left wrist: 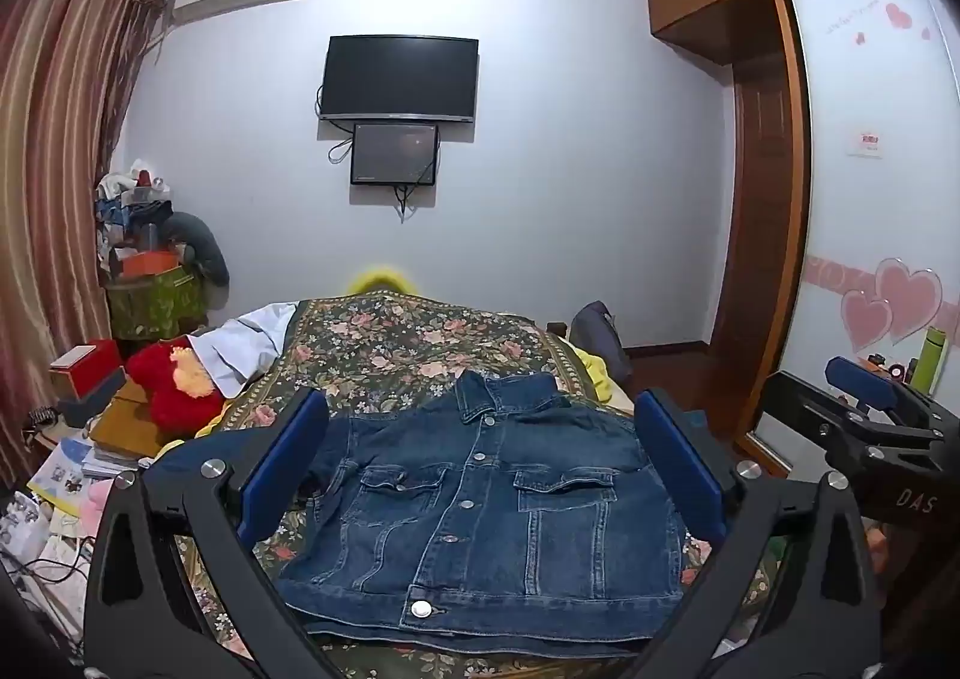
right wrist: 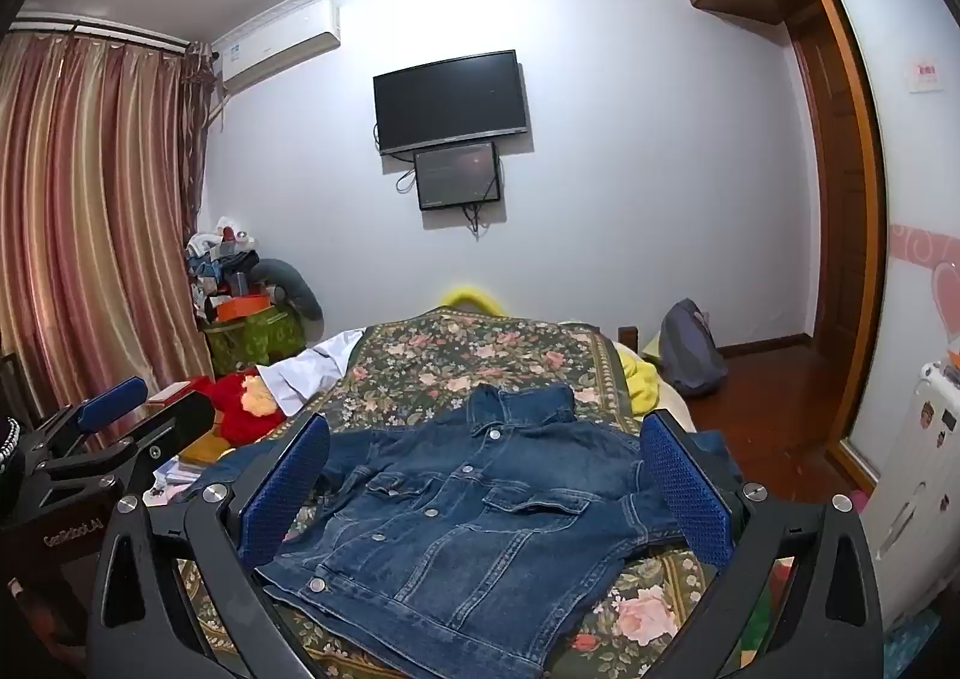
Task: Fold large clothes
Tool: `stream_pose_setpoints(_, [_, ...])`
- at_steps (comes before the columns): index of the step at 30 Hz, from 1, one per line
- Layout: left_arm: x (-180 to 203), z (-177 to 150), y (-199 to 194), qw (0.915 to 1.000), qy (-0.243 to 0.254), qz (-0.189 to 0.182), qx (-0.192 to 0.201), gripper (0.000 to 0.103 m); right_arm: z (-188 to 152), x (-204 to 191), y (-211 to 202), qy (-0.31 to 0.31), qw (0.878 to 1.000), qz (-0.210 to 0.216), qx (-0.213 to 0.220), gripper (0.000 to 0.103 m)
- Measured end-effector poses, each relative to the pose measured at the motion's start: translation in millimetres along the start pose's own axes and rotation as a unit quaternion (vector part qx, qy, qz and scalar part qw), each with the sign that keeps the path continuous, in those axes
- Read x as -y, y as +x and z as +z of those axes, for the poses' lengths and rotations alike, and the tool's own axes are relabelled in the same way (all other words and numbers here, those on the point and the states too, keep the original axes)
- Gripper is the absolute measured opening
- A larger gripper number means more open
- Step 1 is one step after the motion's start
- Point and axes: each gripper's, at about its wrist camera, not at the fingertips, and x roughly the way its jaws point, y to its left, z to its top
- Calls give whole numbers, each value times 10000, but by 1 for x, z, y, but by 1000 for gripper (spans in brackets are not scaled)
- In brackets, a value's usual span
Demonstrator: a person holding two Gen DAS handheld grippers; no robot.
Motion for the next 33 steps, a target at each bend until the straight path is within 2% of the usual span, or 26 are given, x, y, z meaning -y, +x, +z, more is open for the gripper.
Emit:
stream_pose_setpoints(8, [-17, -5, 13, 9996, -199, 73, -188, 103, 0, 0, 3, -7, 10000, 4, 6, 103])
stream_pose_setpoints(33, [-18, -10, 22, 9995, -207, 115, -211, 103, 1, -5, 7, -24, 10000, -4, -21, 103])
